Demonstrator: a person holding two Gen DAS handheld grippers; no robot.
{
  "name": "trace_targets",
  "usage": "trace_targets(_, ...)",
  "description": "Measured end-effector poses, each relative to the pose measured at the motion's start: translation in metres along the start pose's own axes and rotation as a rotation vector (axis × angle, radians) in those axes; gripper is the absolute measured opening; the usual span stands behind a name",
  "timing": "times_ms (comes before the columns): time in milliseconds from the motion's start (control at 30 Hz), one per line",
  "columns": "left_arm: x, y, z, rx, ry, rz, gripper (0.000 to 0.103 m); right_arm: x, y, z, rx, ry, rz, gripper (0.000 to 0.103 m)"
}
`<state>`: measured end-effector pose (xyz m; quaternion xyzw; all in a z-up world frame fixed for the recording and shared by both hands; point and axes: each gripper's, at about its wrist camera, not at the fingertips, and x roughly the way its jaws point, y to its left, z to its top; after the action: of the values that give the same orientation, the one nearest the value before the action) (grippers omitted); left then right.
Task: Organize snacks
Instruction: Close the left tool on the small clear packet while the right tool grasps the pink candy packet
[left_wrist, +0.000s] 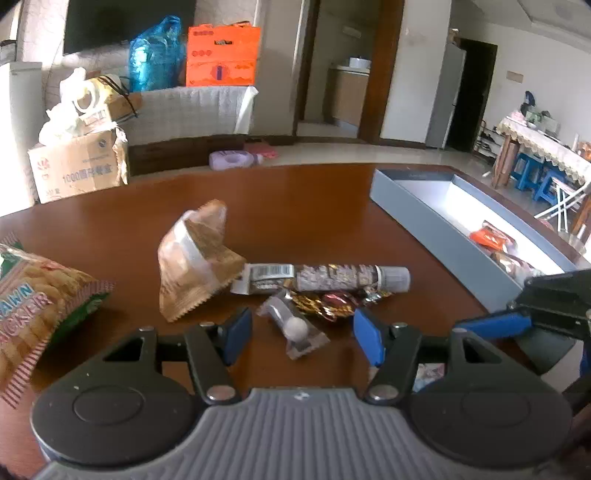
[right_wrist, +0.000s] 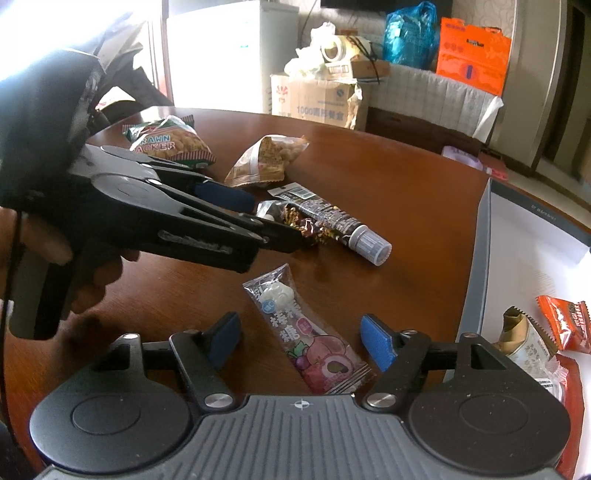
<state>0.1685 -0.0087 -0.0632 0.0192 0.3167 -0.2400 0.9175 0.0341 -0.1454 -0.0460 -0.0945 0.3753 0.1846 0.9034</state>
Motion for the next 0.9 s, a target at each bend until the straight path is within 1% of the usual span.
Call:
trace_targets(67, 0.001, 0.000, -0.001, 0.002, 0.014, -0.003, 0.061, 0.000, 0.000, 0.000, 0.003, 0.001, 0.002, 0.073)
trace_targets(100, 0.002, -0.001, -0.003, 0.017, 0.013, 0.004, 0.058, 0.000, 0.000, 0.000, 0.004, 0.001, 0.003, 0.073)
trace_targets(133, 0.002, -0.002, -0.004, 0.037, 0.012, 0.010, 0.058, 0.000, 0.001, -0.001, 0.005, 0.001, 0.005, 0.073)
trace_targets(267, 0.005, -0.006, -0.004, 0.042, 0.004, 0.026, 0.056, 0.001, 0.001, -0.001, 0.008, -0.005, 0.004, 0.074)
trace_targets(300, 0.006, -0.007, -0.004, 0.048, 0.002, 0.029, 0.045, 0.002, 0.001, -0.002, 0.011, -0.009, 0.006, 0.074)
trace_targets(333, 0.006, -0.006, -0.003, 0.043, -0.002, 0.025, 0.017, 0.002, 0.002, -0.002, 0.011, -0.013, 0.005, 0.074)
trace_targets(400, 0.006, 0.000, -0.002, 0.001, 0.001, 0.000, 0.017, 0.002, 0.003, -0.003, 0.010, -0.016, 0.007, 0.075)
trace_targets(433, 0.006, 0.001, -0.002, -0.007, 0.000, -0.017, 0.017, 0.002, 0.004, -0.004, 0.009, -0.016, 0.008, 0.079)
trace_targets(467, 0.005, 0.001, -0.003, 0.001, -0.001, -0.021, 0.017, 0.002, 0.005, -0.004, 0.005, -0.018, 0.012, 0.082)
trace_targets(533, 0.004, 0.001, -0.003, 0.011, 0.000, -0.023, 0.014, 0.003, 0.008, -0.005, -0.002, -0.022, 0.011, 0.086)
trace_targets(600, 0.003, 0.001, -0.003, 0.004, 0.003, -0.025, 0.014, 0.003, 0.010, -0.005, -0.011, -0.030, 0.025, 0.084)
trace_targets(633, 0.002, 0.001, -0.002, 0.002, 0.004, -0.025, 0.014, 0.003, 0.011, -0.005, -0.015, -0.036, 0.036, 0.078)
trace_targets(667, 0.002, 0.001, -0.002, 0.001, 0.007, -0.023, 0.014, 0.002, 0.011, -0.004, -0.017, -0.040, 0.043, 0.067)
trace_targets(700, 0.002, 0.001, -0.002, 0.000, 0.011, -0.022, 0.014, 0.001, 0.012, -0.003, -0.022, -0.042, 0.045, 0.061)
trace_targets(733, 0.001, 0.000, -0.002, 0.003, 0.014, -0.023, 0.014, 0.000, 0.012, -0.002, -0.024, -0.043, 0.047, 0.050)
trace_targets(767, 0.000, -0.001, -0.002, 0.009, 0.017, -0.024, 0.014, -0.001, 0.012, -0.002, -0.025, -0.044, 0.051, 0.042)
trace_targets(800, -0.002, -0.001, -0.003, 0.014, 0.019, -0.022, 0.014, -0.002, 0.012, -0.002, -0.027, -0.045, 0.051, 0.040)
trace_targets(867, -0.004, -0.001, -0.004, 0.022, 0.024, -0.018, 0.014, -0.003, 0.011, -0.001, -0.028, -0.044, 0.054, 0.031)
trace_targets(900, -0.005, -0.001, -0.004, 0.021, 0.025, -0.016, 0.014, -0.003, 0.011, -0.001, -0.030, -0.042, 0.053, 0.031)
